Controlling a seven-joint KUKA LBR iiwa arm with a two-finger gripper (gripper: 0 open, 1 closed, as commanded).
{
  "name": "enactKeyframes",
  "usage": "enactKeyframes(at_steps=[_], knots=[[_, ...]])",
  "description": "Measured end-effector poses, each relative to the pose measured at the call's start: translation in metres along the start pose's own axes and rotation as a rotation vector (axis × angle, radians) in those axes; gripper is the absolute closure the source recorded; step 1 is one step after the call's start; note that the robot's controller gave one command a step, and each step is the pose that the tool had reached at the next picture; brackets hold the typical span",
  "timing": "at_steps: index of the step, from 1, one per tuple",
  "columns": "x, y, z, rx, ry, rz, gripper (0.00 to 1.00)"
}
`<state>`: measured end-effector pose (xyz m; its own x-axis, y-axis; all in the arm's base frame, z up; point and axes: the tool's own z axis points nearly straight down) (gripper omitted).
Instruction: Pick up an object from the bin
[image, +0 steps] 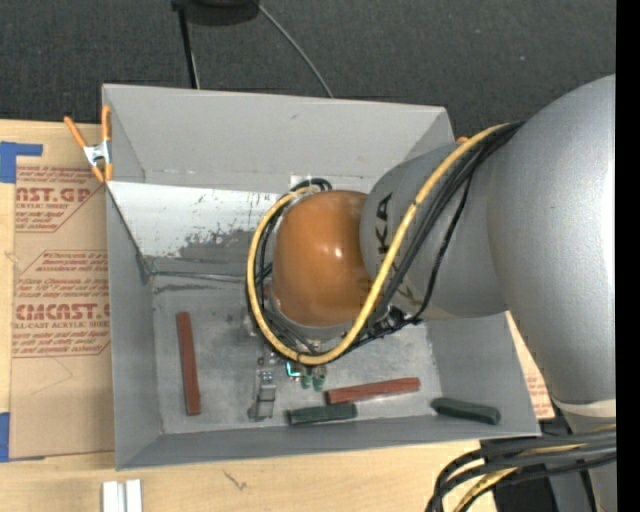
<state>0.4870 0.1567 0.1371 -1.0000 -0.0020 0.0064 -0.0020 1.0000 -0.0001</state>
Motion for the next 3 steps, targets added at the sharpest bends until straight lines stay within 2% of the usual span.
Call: enactKeyframes(at_steps=[1, 2, 3], knots=[[-0.002, -0.001, -0.002, -0.001, -0.006, 0.002, 0.0], [-0.043, -0.076, 0.053, -0.001, -0.01, -0.047, 0.0], [-0.044, -0.095, 0.01, 0.001, -0.001, -0.095, 0.0]])
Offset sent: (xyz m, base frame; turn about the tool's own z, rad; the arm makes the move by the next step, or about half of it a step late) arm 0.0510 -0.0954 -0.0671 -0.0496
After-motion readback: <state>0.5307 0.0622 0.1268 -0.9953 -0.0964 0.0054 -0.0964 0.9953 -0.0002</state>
